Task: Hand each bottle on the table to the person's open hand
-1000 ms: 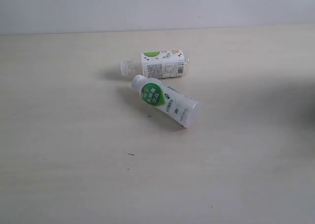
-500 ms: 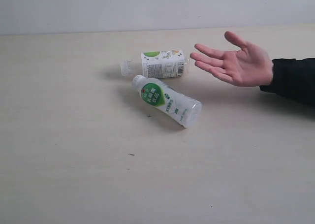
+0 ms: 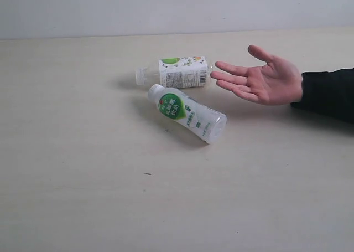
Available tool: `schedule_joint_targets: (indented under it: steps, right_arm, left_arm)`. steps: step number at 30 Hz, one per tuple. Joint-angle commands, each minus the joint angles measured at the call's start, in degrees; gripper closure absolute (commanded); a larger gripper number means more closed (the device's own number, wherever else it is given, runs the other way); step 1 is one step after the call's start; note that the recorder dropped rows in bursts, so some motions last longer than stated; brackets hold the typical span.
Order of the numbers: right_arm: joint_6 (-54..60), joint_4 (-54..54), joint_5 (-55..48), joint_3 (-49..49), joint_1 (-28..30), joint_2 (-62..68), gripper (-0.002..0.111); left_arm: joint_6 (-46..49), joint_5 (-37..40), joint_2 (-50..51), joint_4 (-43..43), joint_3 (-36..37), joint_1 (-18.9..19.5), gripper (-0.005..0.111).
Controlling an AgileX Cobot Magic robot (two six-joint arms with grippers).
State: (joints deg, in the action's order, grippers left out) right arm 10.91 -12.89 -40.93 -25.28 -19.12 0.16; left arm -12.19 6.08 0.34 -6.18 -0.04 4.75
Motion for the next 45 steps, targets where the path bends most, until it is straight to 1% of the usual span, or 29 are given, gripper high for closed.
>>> schedule_joint_targets:
  steps: [1,4,5,8,10,22,25,26,27,29,32,36,38,39,40,41,42,43,44,45]
  right_arm:
    - [0.0,-0.28,0.76,0.39,-0.21,-0.16,0.108]
    - [0.0,-0.28,0.76,0.39,-0.21,-0.16,0.108]
    - [-0.12,-0.27,0.76,0.39,-0.21,-0.16,0.108]
    - [-0.12,-0.27,0.76,0.39,-0.21,-0.16,0.108]
    - [-0.12,-0.27,0.76,0.39,-0.21,-0.16,0.108]
    - [-0.12,-0.27,0.76,0.39,-0.21,-0.16,0.108]
    - [-0.12,-0.27,0.76,0.39,-0.21,-0.16,0.108]
    - [-0.12,-0.27,0.76,0.39,-0.21,-0.16,0.108]
    - [-0.12,-0.27,0.76,0.39,-0.21,-0.16,0.108]
    - [-0.12,-0.27,0.76,0.39,-0.21,-0.16,0.108]
    - [-0.12,-0.27,0.76,0.39,-0.21,-0.16,0.108]
    - [-0.12,-0.27,0.76,0.39,-0.21,-0.16,0.108]
    - [-0.12,-0.27,0.76,0.39,-0.21,-0.16,0.108]
    - [-0.12,-0.27,0.76,0.39,-0.21,-0.16,0.108]
    - [-0.12,-0.27,0.76,0.39,-0.21,-0.16,0.108]
    - [-0.12,-0.27,0.76,0.39,-0.21,-0.16,0.108]
    - [-0.12,-0.27,0.76,0.39,-0.21,-0.16,0.108]
    - [-0.12,-0.27,0.76,0.39,-0.21,-0.16,0.108]
    - [-0.12,-0.27,0.76,0.39,-0.21,-0.16,0.108]
    - [-0.12,-0.27,0.76,0.39,-0.21,-0.16,0.108]
  left_arm:
    - [0.05,-0.39,-0.34,-0.08,0.04,-0.16,0.107]
    - [-0.13,-0.76,-0.34,-0.08,0.04,-0.16,0.107]
    - [-1.13,-1.96,-0.34,0.57,0.04,-0.16,0.107]
    - [-11.15,-4.79,-0.34,2.39,0.04,-0.16,0.107]
    - [-14.01,-6.08,-0.34,2.39,0.04,-0.16,0.107]
    - [-14.01,-24.81,-0.34,2.27,0.04,-0.16,0.107]
    - [-14.01,-33.35,-0.34,2.27,0.04,-0.16,0.107]
    - [-13.33,-35.0,-0.34,2.4,0.04,-0.16,0.107]
    - [-11.96,-36.22,-0.01,3.26,-0.41,-0.16,0.107]
    - [-7.96,-36.22,2.94,5.54,-3.39,-0.16,0.107]
    - [-1.41,-35.72,10.38,7.9,-8.54,-0.16,0.107]
    - [5.35,-32.82,25.07,8.16,-17.95,-0.16,0.107]
    - [9.99,-27.77,31.99,8.16,-23.36,-0.16,0.107]
    - [15.48,-19.44,39.27,8.05,-30.01,-0.16,0.107]
    - [17.74,-15.57,42.04,8.05,-32.71,-0.16,0.107]
    - [22.49,-6.08,48.81,8.05,-39.18,-0.16,0.107]
    - [23.55,-2.51,52.02,8.05,-42.21,-0.16,0.107]
    - [23.95,5.52,58.21,8.05,-47.96,-0.16,0.107]
    - [23.95,9.4,60.59,8.05,-50.21,-0.16,0.107]
    - [23.95,17.03,66.33,8.05,-55.63,-0.16,0.107]
